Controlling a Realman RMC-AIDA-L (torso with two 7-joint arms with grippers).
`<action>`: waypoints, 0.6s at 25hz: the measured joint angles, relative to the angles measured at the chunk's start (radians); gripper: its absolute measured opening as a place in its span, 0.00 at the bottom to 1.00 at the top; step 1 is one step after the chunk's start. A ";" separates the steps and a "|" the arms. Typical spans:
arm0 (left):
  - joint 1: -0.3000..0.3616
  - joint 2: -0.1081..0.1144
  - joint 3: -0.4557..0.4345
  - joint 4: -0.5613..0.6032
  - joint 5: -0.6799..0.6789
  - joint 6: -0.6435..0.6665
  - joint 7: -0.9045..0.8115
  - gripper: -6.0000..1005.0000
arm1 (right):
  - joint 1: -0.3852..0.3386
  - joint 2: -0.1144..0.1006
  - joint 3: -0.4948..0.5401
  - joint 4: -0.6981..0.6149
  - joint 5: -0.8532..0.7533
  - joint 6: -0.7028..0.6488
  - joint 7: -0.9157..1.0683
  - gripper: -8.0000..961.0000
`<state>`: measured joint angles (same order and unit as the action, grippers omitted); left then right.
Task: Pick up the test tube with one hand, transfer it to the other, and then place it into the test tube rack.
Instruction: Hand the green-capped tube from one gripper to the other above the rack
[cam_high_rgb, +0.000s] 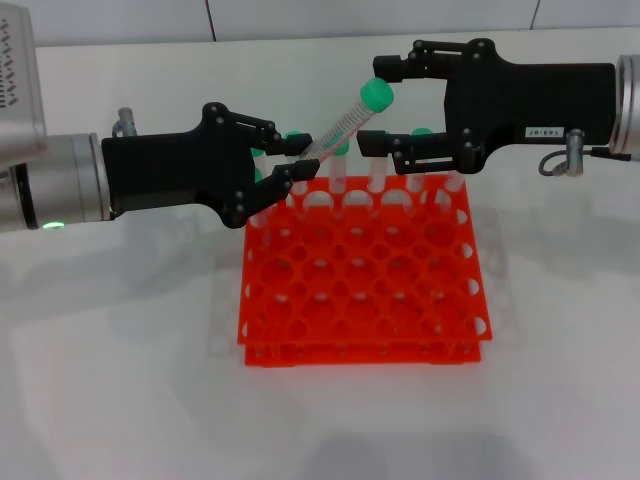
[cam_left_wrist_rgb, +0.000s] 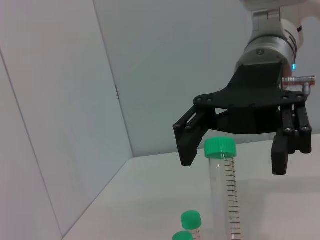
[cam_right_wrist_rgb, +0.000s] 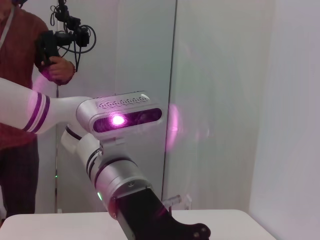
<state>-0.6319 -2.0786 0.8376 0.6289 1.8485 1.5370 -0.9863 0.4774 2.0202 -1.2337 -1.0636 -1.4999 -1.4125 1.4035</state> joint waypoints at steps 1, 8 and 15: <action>0.000 0.000 0.000 0.000 0.000 0.000 0.000 0.12 | 0.001 0.000 0.000 0.001 0.000 0.000 0.000 0.76; 0.000 0.000 0.000 0.000 0.000 0.000 0.000 0.12 | 0.003 0.000 0.000 0.002 0.000 0.002 0.000 0.76; 0.000 0.000 0.000 0.000 0.000 -0.003 0.000 0.12 | 0.004 0.000 0.000 0.002 0.000 0.003 0.000 0.63</action>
<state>-0.6319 -2.0786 0.8375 0.6289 1.8486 1.5340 -0.9863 0.4817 2.0201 -1.2332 -1.0614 -1.5002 -1.4095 1.4036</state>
